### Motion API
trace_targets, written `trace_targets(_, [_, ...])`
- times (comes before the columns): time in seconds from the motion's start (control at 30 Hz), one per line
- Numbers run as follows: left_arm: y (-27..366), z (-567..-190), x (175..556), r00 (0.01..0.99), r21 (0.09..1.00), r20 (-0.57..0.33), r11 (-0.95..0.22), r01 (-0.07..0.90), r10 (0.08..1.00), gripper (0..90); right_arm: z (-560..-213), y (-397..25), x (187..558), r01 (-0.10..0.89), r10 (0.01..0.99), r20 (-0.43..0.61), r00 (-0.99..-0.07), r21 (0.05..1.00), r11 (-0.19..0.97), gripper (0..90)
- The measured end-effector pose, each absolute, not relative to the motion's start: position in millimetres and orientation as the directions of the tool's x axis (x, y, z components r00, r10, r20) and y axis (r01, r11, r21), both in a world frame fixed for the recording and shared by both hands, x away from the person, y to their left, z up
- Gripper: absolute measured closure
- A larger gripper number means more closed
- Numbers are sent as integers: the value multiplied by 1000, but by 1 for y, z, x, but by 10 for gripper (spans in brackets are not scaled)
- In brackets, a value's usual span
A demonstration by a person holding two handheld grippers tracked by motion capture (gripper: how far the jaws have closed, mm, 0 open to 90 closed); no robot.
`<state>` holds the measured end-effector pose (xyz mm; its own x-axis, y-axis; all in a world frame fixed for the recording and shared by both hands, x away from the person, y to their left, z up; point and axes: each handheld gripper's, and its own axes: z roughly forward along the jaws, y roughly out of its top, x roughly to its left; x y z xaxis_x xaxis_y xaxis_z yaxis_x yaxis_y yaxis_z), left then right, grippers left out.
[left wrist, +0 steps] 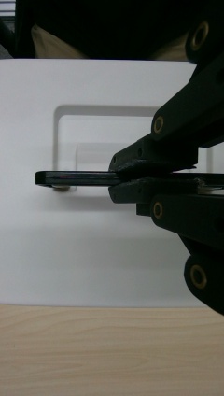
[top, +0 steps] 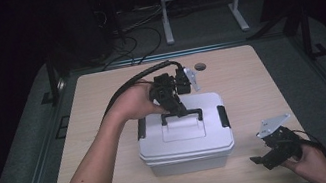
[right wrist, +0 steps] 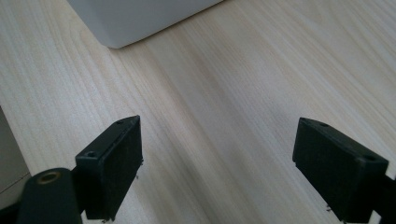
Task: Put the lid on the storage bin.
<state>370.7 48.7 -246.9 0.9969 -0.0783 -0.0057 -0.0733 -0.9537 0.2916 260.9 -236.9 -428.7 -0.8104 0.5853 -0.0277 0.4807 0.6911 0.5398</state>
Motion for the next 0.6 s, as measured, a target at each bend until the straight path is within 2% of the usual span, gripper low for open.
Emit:
trace_targets(0.27, [48, -251, 370, 997, 270, -7, -960, -74, -79, 840, -428, -237, 261, 480, 585, -28, -810, 541, 690, 153])
trace_targets(0.4, [53, -249, 371, 998, 326, -14, -944, -57, -65, 784, -428, -237, 260, 479, 586, -30, -810, 543, 690, 153])
trace_targets(0.6, [61, -253, 371, 999, 331, -11, -943, -43, -49, 750, -428, -236, 260, 482, 586, -27, -810, 540, 690, 153])
